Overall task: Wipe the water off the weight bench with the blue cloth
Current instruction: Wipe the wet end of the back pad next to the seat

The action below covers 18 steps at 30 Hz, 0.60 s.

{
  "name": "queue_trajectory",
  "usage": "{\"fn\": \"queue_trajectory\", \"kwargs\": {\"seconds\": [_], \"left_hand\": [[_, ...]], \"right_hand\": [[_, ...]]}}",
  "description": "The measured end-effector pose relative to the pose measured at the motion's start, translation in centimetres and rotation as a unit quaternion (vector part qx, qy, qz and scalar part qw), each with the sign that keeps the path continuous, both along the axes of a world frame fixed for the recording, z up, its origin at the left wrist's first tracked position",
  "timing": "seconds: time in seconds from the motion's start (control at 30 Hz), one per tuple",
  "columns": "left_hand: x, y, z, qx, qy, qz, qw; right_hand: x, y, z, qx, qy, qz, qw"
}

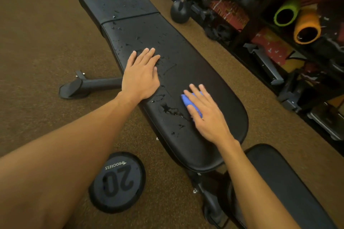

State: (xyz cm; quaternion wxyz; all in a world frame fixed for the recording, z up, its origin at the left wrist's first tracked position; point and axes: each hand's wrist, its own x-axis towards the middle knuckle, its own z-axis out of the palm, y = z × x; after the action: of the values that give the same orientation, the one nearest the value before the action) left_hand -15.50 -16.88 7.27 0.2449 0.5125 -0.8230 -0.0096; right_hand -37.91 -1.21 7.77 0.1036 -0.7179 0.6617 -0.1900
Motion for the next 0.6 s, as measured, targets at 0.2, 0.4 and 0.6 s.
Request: {"fn": "queue_trajectory", "kwargs": {"seconds": [0.2,0.4,0.6], "left_hand": [[-0.2,0.3,-0.2,-0.001,0.004,0.016,1.0],[0.0,0.6,0.1,0.002,0.008,0.02,1.0],[-0.3,0.7,0.1,0.004,0.015,0.03,0.999]], "right_hand": [[3.4,-1.3,0.6,-0.003,0.012,-0.059,0.998],[1.8,2.9,0.1,-0.007,0.024,-0.026,0.999],[5.0,0.5,0.2,0.001,0.025,-0.09,0.996]]}}
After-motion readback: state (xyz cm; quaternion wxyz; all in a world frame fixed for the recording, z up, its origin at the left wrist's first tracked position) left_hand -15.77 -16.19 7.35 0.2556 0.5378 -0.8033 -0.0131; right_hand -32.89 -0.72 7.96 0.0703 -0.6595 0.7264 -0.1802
